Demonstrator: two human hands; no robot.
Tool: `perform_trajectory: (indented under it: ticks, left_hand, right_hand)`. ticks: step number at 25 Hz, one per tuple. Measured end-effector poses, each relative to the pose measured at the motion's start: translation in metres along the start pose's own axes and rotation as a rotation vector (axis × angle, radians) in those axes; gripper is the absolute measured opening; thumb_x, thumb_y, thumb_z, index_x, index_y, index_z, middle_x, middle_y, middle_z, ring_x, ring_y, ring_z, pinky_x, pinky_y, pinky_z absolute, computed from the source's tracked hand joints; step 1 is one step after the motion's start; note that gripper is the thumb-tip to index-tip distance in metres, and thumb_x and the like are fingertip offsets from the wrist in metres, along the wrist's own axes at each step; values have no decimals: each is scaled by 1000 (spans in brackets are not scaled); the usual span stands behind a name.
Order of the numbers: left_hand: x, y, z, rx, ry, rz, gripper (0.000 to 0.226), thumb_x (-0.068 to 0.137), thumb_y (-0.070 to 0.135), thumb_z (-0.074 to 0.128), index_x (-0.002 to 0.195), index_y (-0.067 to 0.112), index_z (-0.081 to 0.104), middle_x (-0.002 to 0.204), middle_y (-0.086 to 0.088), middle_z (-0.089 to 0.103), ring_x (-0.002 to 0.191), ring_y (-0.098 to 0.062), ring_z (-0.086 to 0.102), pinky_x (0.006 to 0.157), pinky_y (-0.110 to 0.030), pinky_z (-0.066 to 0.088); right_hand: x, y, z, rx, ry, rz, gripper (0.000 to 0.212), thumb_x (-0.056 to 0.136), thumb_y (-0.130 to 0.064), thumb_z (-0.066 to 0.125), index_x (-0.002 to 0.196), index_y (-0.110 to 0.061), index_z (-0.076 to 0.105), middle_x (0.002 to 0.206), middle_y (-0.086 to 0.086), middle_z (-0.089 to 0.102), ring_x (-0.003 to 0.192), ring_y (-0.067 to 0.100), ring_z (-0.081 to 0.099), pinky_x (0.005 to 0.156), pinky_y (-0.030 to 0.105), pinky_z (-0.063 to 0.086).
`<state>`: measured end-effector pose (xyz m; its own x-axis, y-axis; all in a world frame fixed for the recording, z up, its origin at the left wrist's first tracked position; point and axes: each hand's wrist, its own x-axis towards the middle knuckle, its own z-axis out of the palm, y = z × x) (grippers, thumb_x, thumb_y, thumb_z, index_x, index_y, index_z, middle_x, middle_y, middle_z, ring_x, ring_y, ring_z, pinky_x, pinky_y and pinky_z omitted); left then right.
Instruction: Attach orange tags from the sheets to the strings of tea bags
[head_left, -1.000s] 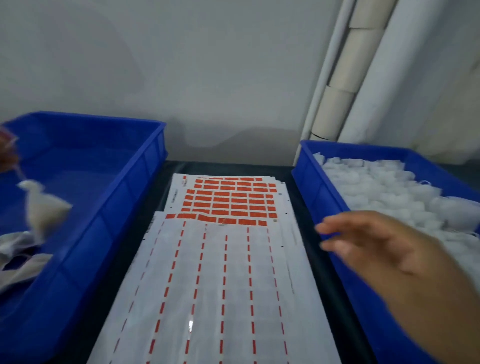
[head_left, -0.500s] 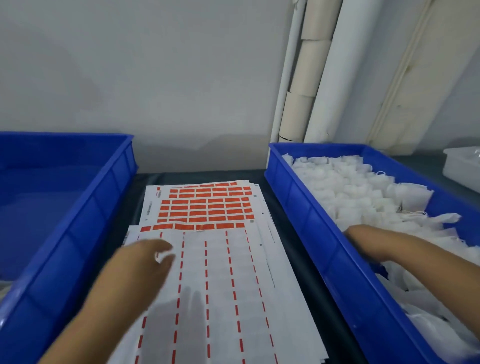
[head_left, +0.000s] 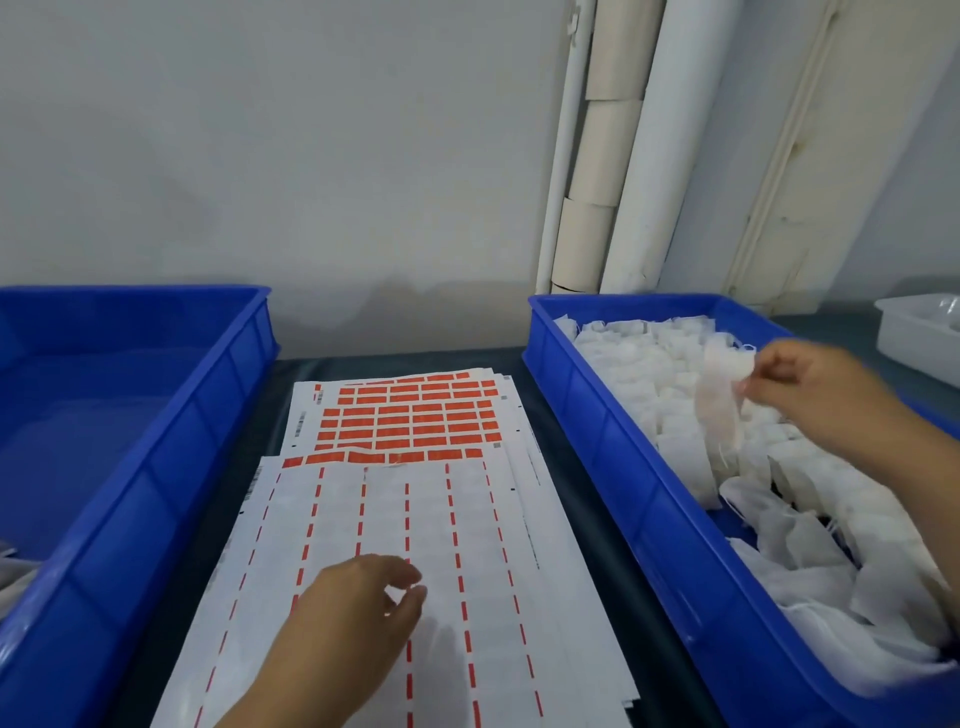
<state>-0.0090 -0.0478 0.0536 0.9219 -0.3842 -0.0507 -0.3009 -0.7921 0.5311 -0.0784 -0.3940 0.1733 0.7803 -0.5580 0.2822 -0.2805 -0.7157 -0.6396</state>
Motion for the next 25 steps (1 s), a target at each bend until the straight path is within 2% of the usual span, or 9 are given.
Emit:
perform_trajectory:
  ticks: [2, 4, 6, 10, 12, 16, 20, 23, 25]
  left_hand:
    - [-1, 13, 3, -68, 15, 58, 25, 89, 42, 56, 112, 39, 62, 96, 30, 56, 73, 9, 54, 71, -5, 44]
    - [0, 26, 1, -207, 25, 103, 20, 88, 39, 58, 107, 40, 64, 84, 34, 54, 73, 10, 56, 58, 0, 42]
    - [1, 37, -7, -458, 19, 120, 19, 84, 38, 62, 103, 42, 62, 80, 34, 60, 79, 12, 59, 52, 0, 41]
    - [-1, 41, -20, -928, 2, 75, 47, 54, 57, 66, 99, 48, 56, 94, 36, 61, 87, 8, 61, 55, -7, 47]
    - [2, 30, -19, -981, 67, 2, 52, 48, 57, 65, 99, 46, 60, 91, 32, 63, 84, -1, 64, 58, -11, 51]
    - [11, 8, -21, -1033, 90, -96, 14, 68, 36, 63, 77, 38, 74, 82, 28, 68, 74, -1, 67, 58, -15, 52]
    - [21, -2, -20, -973, 151, -120, 26, 76, 23, 66, 56, 39, 73, 75, 18, 71, 64, -4, 65, 54, -13, 51]
    - [24, -3, -12, -908, 178, -90, 24, 76, 22, 69, 56, 34, 72, 71, 15, 71, 65, -6, 67, 56, -14, 51]
    - [22, -1, -6, -826, 157, -15, 21, 78, 22, 68, 59, 32, 72, 68, 12, 71, 66, -7, 67, 61, -16, 53]
  right_hand:
    - [-21, -36, 1, 276, 166, -70, 18, 84, -15, 66, 72, -27, 61, 72, -16, 68, 60, -2, 59, 51, 21, 44]
    - [-46, -68, 18, 550, 165, -110, 25, 84, -7, 62, 72, -29, 63, 67, -19, 68, 57, -6, 60, 48, 10, 46]
    - [-71, -84, 55, 689, 4, -43, 26, 85, -6, 59, 72, -28, 64, 70, -16, 68, 66, 0, 65, 50, 11, 48]
    - [-108, -91, 136, 832, -400, 199, 18, 86, -9, 63, 79, -26, 68, 94, -1, 70, 94, 24, 66, 77, 41, 58]
    - [-115, -89, 161, 848, -489, 240, 16, 88, -17, 63, 78, -28, 69, 92, -4, 72, 93, 23, 67, 80, 42, 57]
    - [-115, -72, 190, 924, -525, 382, 9, 87, -17, 63, 81, -20, 69, 89, 1, 73, 91, 29, 67, 81, 44, 57]
    - [-110, -63, 199, 921, -554, 439, 7, 87, -13, 63, 85, -15, 68, 91, 6, 72, 90, 30, 67, 81, 44, 57]
    - [-109, -65, 201, 881, -530, 394, 24, 89, -2, 58, 83, -23, 69, 91, -3, 72, 86, 20, 69, 72, 32, 59]
    - [-112, -72, 202, 769, -574, 152, 24, 87, -13, 65, 88, -37, 68, 92, -21, 70, 89, 0, 66, 70, 16, 56]
